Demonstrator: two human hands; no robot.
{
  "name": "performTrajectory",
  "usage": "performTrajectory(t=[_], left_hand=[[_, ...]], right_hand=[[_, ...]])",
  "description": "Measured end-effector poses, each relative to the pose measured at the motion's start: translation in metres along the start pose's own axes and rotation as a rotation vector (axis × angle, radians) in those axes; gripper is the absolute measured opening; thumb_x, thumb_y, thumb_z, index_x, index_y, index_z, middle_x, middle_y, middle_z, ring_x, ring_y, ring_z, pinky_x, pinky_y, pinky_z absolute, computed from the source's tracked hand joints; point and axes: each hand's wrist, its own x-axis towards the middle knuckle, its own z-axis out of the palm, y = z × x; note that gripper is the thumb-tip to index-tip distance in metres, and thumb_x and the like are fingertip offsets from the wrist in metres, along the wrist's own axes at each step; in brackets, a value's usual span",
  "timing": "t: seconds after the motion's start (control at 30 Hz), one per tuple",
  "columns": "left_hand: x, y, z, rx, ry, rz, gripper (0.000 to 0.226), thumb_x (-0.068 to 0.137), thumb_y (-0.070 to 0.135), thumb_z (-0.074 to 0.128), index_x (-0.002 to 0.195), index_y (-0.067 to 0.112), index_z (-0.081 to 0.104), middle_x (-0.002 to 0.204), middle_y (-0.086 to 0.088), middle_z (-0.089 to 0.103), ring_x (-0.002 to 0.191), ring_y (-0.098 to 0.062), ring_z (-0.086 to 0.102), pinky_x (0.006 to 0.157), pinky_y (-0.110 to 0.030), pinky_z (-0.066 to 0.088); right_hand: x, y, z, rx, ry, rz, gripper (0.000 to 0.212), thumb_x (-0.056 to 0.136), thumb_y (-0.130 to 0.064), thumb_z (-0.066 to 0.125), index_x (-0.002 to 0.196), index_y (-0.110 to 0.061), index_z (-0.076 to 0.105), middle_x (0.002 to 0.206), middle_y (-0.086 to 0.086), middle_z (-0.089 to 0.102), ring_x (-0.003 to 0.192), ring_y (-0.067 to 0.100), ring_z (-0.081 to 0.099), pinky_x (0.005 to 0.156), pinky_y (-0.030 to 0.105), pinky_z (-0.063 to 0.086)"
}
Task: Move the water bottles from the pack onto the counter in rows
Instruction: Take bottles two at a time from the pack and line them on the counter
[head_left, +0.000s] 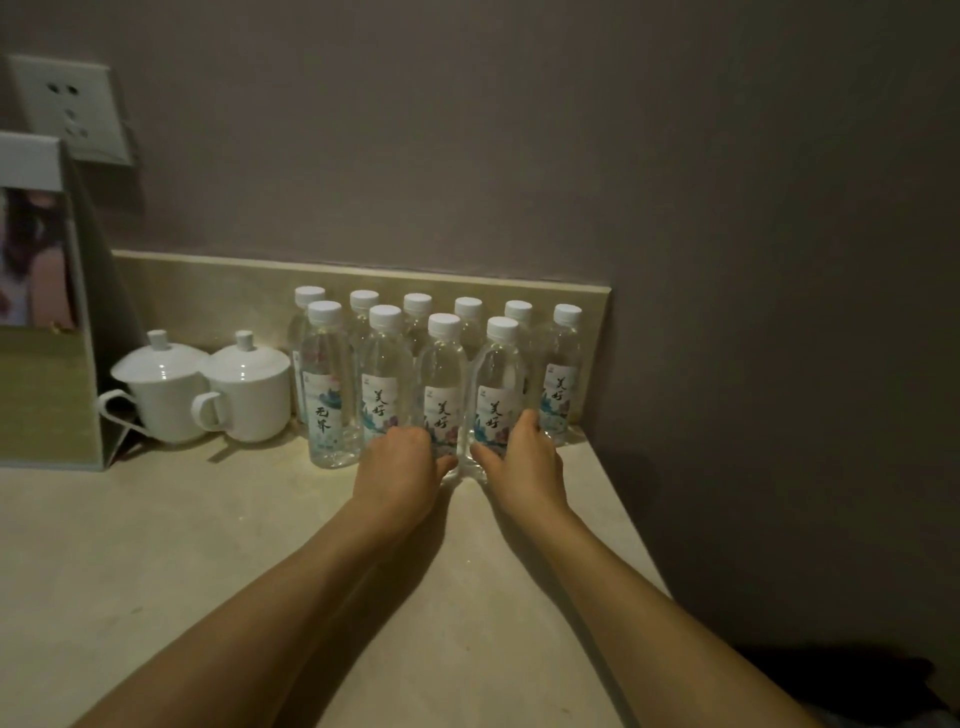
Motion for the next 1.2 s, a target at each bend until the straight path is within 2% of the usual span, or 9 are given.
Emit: performTrajectory(t=[0.17, 0.43, 0.7, 0.9, 1.2], left_hand=[[0.009, 0.002, 0.003, 0.019, -0.049, 0.022, 0.036, 0.092, 0.042, 0.059, 0.099, 0.009, 0.071, 0.089, -0.008, 0.071, 0.082, -0.022, 0.068, 0.08, -0.035, 0.057], [0.015, 0.005, 0.008, 0.044, -0.084, -0.012, 0.04, 0.094, 0.043, 0.055, 0.103, 0.007, 0.068, 0.099, -0.012, 0.07, 0.092, -0.027, 0.068, 0.083, -0.041, 0.057], [0.02, 0.004, 0.008, 0.094, -0.111, -0.004, 0.041, 0.098, 0.042, 0.05, 0.104, 0.006, 0.069, 0.106, -0.013, 0.069, 0.099, -0.029, 0.067, 0.086, -0.039, 0.054], [0.023, 0.001, 0.01, 0.116, -0.122, 0.01, 0.04, 0.098, 0.041, 0.05, 0.107, 0.007, 0.069, 0.107, -0.013, 0.069, 0.099, -0.029, 0.067, 0.086, -0.038, 0.053], [0.025, -0.003, 0.009, 0.136, -0.185, 0.028, 0.039, 0.099, 0.04, 0.047, 0.106, 0.008, 0.068, 0.104, -0.013, 0.069, 0.097, -0.028, 0.068, 0.087, -0.039, 0.056]], right_hand=[[0.008, -0.001, 0.003, -0.015, -0.007, 0.001, 0.065, 0.089, -0.036, 0.064, 0.138, -0.008, 0.033, 0.14, 0.012, 0.045, 0.126, 0.032, 0.05, 0.102, 0.046, 0.045], [0.016, 0.0, 0.008, -0.034, 0.014, -0.012, 0.062, 0.09, -0.037, 0.064, 0.136, -0.007, 0.035, 0.139, 0.013, 0.046, 0.124, 0.032, 0.051, 0.098, 0.044, 0.046], [0.018, 0.001, 0.009, -0.053, 0.02, -0.023, 0.061, 0.09, -0.038, 0.063, 0.136, -0.007, 0.036, 0.138, 0.012, 0.045, 0.123, 0.032, 0.051, 0.096, 0.043, 0.046], [0.018, 0.002, 0.01, -0.026, 0.02, -0.021, 0.063, 0.089, -0.039, 0.064, 0.137, -0.007, 0.037, 0.14, 0.012, 0.045, 0.124, 0.031, 0.051, 0.099, 0.043, 0.047], [0.015, 0.002, 0.012, -0.059, 0.034, -0.031, 0.058, 0.091, -0.04, 0.061, 0.134, -0.008, 0.038, 0.135, 0.012, 0.047, 0.119, 0.031, 0.054, 0.094, 0.041, 0.049]])
